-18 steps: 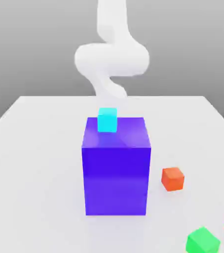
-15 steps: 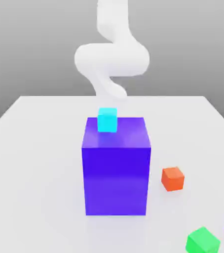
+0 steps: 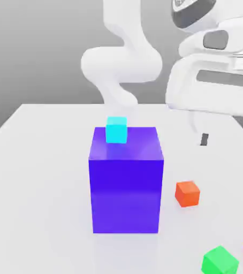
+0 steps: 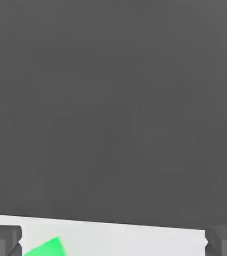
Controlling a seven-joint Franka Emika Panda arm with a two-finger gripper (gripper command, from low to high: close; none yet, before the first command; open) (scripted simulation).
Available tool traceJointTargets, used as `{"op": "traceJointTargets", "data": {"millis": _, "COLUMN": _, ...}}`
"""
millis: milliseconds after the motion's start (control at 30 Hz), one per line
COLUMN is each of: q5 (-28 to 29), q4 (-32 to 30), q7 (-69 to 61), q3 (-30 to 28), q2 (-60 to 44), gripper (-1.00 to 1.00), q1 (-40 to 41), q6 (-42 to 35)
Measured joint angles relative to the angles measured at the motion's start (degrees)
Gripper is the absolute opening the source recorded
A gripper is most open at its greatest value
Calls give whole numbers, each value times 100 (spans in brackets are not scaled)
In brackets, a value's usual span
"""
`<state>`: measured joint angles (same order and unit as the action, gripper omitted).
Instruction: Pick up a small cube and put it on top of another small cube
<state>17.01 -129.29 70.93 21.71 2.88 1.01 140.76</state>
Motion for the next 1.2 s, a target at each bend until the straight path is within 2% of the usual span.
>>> {"op": "traceJointTargets", "data": {"millis": 233, "q5": 441, "q4": 74, "q7": 757, "q3": 182, "q2": -1412, "gripper": 0, "q1": -472, "q6": 335}}
{"op": "traceJointTargets", "data": {"millis": 467, "q5": 445, "q4": 123, "q7": 1207, "q3": 366, "q2": -2677, "gripper": 0, "q1": -970, "q6": 802}}
{"op": "traceJointTargets", "data": {"millis": 600, "q5": 887, "q4": 322, "q7": 1574, "q3": -92, "q2": -3507, "gripper": 0, "q1": -1403, "q6": 1361}}
{"op": "traceJointTargets", "data": {"millis": 633, "q5": 952, "q4": 351, "q7": 1623, "q3": -166, "q2": -3615, "gripper": -100, "q1": -1465, "q6": 1438}}
{"op": "traceJointTargets", "data": {"millis": 867, "q5": 928, "q4": 343, "q7": 1607, "q3": -144, "q2": -3588, "gripper": -100, "q1": -1450, "q6": 1428}}
{"op": "traceJointTargets", "data": {"millis": 1000, "q5": 401, "q4": 144, "q7": 1299, "q3": 270, "q2": -2878, "gripper": -100, "q1": -1117, "q6": 939}}
{"op": "traceJointTargets", "data": {"millis": 1200, "q5": -303, "q4": 0, "q7": 2225, "q3": 88, "q2": -2331, "gripper": -100, "q1": -834, "q6": 690}}
